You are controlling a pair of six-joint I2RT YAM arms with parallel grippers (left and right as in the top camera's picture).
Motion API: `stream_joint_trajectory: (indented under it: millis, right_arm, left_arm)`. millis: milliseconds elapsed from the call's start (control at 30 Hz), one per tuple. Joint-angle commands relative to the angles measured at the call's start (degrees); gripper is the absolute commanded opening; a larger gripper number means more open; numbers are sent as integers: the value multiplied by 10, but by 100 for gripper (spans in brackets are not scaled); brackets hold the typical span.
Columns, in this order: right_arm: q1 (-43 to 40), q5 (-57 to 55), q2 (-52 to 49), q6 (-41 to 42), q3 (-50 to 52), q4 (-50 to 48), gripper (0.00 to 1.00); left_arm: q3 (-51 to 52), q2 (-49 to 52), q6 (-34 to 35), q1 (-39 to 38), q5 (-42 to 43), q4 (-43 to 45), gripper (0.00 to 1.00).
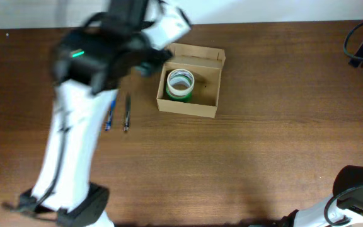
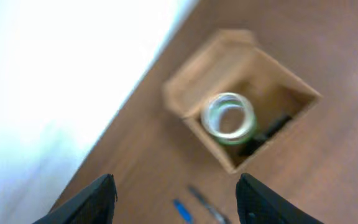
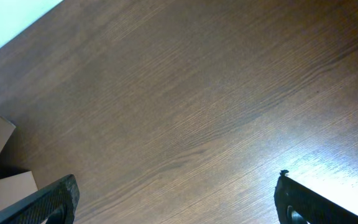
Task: Pack container
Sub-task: 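Move left gripper to the blue pen and grasp it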
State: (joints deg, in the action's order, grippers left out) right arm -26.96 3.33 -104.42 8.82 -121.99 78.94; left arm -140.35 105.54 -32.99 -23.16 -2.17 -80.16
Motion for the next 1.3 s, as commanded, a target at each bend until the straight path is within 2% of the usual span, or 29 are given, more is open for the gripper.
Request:
stream_joint_trajectory:
  millis: [0,100,200,300,433,567,867,1133,1200,1267]
  right_arm:
    - [-1,5,-2,1,-1,-1,99]
    - [-1,5,-2,1,-1,-1,99]
    - [-1,5,-2,1,-1,-1,99]
    - [-1,5,-2,1,-1,-1,99]
    - [-1,5,-2,1,-1,-1,99]
    - [-1,5,-2,1,-1,-1,99]
    - [-1,5,-2,1,-1,0,99]
    - [-1,5,-2,1,-1,-1,99]
    - [-1,5,-2,1,-1,0,99]
    - [-1,5,-2,1,-1,-1,99]
  left_arm:
    - [23,6,96,56,-56,-7,62]
    - [91,6,179,119,-71,-6,60]
    - [230,6,247,182,-45,28,59]
    - [357,6,249,218,25,90,60]
    - [488,6,243,240,22,173,63]
    - [600,8,200,251,22,266,65]
    - [626,68,183,252,9,356,60]
    - [626,121,183,252,9,367,58]
    - [626,124,183,252,9,371,55]
    - [626,124,183,252,9,376,48]
